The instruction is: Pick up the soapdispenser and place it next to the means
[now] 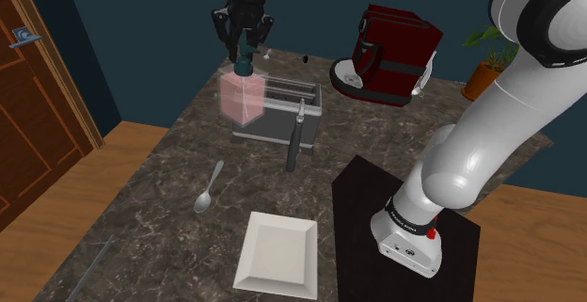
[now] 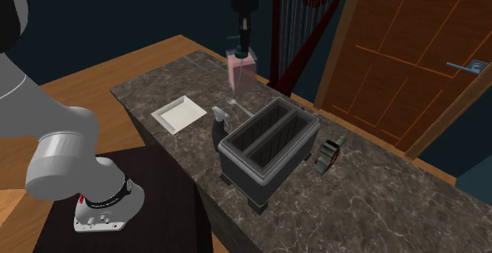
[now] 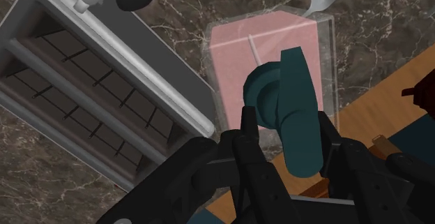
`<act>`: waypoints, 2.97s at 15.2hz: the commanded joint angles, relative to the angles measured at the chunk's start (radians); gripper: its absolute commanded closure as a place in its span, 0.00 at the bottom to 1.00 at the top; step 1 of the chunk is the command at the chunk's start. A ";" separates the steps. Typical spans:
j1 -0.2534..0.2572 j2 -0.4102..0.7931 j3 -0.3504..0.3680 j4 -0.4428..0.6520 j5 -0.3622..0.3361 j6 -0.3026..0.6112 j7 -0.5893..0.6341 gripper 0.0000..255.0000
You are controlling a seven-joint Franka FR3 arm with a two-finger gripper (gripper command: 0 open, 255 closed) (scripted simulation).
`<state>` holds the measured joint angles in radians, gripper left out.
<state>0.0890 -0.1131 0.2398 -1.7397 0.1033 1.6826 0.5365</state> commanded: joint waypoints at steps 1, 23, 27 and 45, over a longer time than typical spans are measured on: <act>0.000 0.006 0.000 0.033 -0.002 -0.028 0.002 1.00; 0.201 0.284 0.185 0.458 -0.123 -0.168 0.386 1.00; 0.297 0.412 0.219 0.625 -0.193 -0.214 0.490 1.00; 0.391 0.513 0.238 0.577 -0.250 -0.075 0.597 1.00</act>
<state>0.4823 0.4025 0.4775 -1.1405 -0.1475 1.5884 1.1324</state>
